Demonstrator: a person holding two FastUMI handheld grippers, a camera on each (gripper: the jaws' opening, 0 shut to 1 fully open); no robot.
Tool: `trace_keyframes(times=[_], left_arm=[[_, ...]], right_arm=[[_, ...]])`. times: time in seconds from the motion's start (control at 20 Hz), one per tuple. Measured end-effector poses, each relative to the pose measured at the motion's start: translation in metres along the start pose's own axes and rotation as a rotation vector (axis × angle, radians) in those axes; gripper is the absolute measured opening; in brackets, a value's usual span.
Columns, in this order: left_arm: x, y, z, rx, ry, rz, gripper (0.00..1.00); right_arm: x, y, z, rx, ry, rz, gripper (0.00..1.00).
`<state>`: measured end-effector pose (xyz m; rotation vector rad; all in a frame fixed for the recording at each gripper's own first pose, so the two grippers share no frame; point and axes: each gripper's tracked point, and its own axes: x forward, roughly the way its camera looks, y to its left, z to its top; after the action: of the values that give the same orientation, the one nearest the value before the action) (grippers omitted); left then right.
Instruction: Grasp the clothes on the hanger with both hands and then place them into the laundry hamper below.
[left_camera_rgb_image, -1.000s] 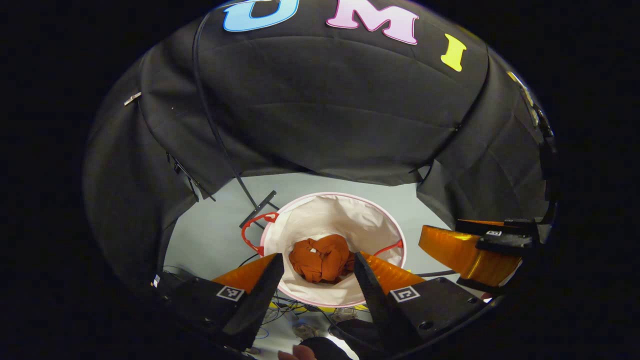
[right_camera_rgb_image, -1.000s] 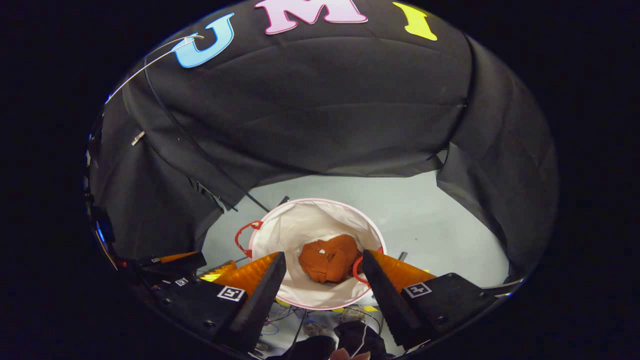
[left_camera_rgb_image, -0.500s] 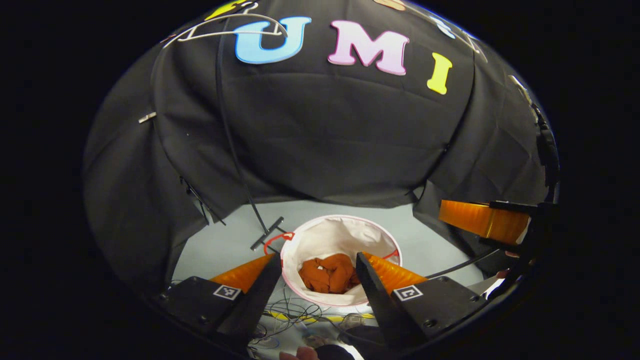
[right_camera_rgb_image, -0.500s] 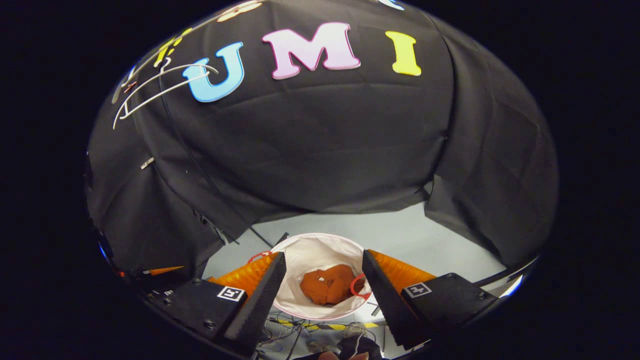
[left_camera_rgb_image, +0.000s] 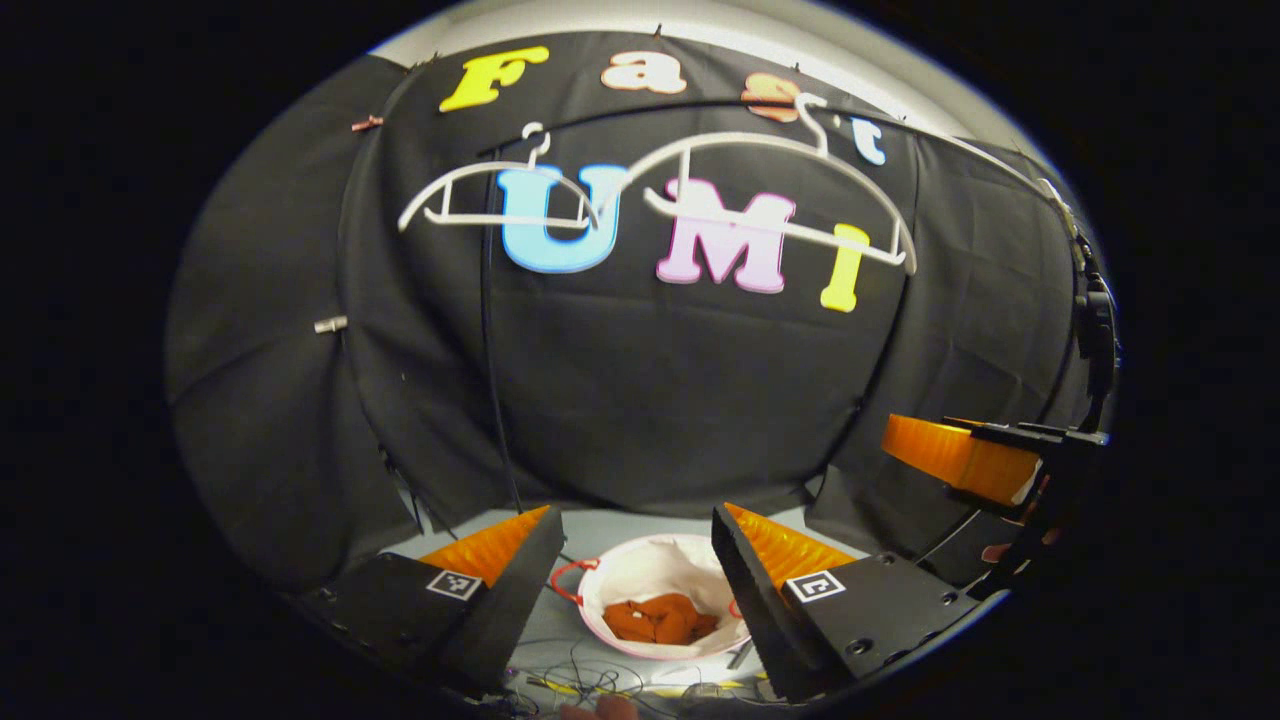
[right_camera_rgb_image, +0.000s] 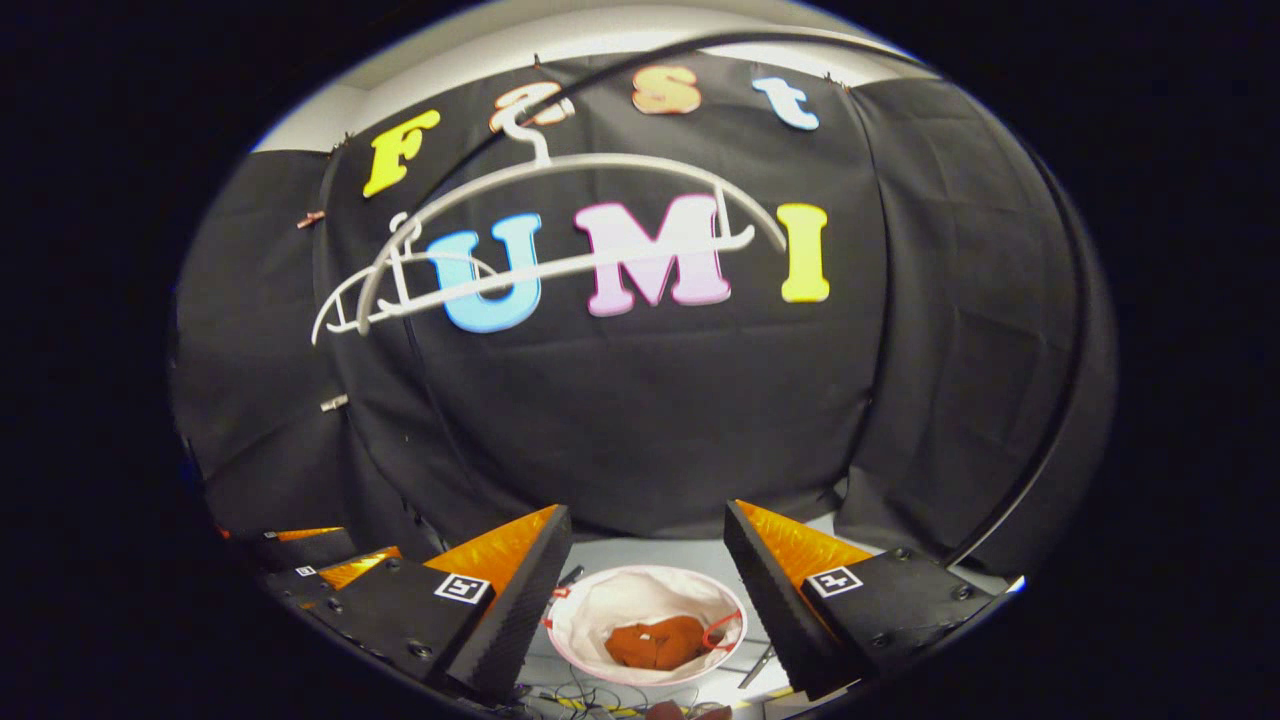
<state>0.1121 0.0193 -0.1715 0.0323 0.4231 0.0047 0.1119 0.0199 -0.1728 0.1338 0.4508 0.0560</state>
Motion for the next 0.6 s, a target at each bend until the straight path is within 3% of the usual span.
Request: trace_keyframes(times=[0.2,0.35,0.45,0.55,0.6], left_arm=[[-0.044,0.001,0.055,-0.022,-0.135,-0.033,0.95],[-0.077,-0.005,0.099,-0.023,-0.247,-0.056,0.9],[-0.102,-0.013,0.124,-0.025,-0.316,-0.083,0.94],[-0.12,-0.016,0.143,-0.027,-0.381,-0.093,0.9],[-0.126,-0.017,0.148,-0.028,-0.394,-0.096,0.94]], right_arm=[[-0.05,0.013,0.05,0.009,-0.141,0.043,0.99],[-0.087,0.021,0.093,-0.037,-0.266,0.045,0.98],[-0.108,0.026,0.12,-0.059,-0.34,0.037,0.98],[-0.13,0.028,0.14,-0.063,-0.407,0.024,1.0],[-0.139,0.028,0.149,-0.074,-0.441,0.021,0.98]])
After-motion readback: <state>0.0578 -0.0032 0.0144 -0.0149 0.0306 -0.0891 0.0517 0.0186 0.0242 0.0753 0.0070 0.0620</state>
